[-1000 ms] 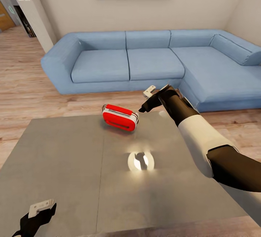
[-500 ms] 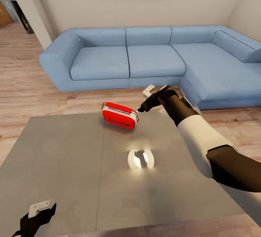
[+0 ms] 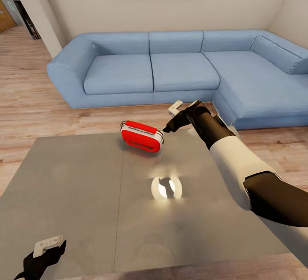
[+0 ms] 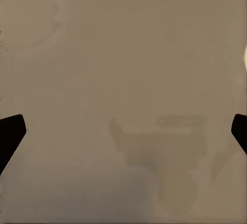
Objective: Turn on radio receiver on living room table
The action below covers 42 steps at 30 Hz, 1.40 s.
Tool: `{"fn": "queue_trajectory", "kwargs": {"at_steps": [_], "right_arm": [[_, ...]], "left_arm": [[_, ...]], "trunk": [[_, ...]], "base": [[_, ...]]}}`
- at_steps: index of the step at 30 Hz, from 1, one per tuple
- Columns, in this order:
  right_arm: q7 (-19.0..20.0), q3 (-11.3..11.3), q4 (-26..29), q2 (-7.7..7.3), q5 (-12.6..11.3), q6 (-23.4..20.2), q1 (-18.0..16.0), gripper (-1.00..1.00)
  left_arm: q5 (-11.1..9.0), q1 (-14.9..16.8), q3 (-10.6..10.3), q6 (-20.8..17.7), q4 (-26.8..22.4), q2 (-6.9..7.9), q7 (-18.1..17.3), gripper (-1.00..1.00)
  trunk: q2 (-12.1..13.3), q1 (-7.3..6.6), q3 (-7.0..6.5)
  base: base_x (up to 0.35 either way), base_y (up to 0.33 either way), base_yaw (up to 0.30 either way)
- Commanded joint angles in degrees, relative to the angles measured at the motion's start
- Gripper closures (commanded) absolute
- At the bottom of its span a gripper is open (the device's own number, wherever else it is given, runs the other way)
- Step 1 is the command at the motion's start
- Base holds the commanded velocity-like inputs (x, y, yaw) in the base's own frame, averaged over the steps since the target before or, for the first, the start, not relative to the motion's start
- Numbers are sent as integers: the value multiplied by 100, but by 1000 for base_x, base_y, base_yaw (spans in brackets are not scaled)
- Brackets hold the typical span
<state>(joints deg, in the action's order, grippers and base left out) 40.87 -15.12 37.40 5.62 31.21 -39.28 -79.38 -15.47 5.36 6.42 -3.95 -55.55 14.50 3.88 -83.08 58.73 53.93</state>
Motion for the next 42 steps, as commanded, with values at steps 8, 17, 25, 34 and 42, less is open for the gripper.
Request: {"fn": "queue_trajectory", "kwargs": {"at_steps": [8, 17, 25, 34, 42], "right_arm": [[0, 0, -13, 0, -1, 0, 1, -100], [0, 0, -13, 0, -1, 0, 1, -100], [0, 0, -13, 0, -1, 0, 0, -100], [0, 11, -15, -44, -11, 11, 1, -100], [-15, 17, -30, -179, -19, 30, 1, -100]], "left_arm": [[-2, -1, 0, -9, -1, 0, -1, -100], [0, -2, 0, -9, 0, 0, 0, -100], [0, -1, 0, -8, 0, 0, -1, -100], [0, 0, 0, -3, -2, 0, 0, -100], [-8, 0, 0, -1, -2, 0, 1, -100]], "trunk": [[0, 0, 9], [0, 0, 24], [0, 0, 50], [0, 0, 53], [0, 0, 53]], "base": [[0, 0, 185], [0, 0, 138], [0, 0, 232], [0, 0, 23], [0, 0, 0]]}}
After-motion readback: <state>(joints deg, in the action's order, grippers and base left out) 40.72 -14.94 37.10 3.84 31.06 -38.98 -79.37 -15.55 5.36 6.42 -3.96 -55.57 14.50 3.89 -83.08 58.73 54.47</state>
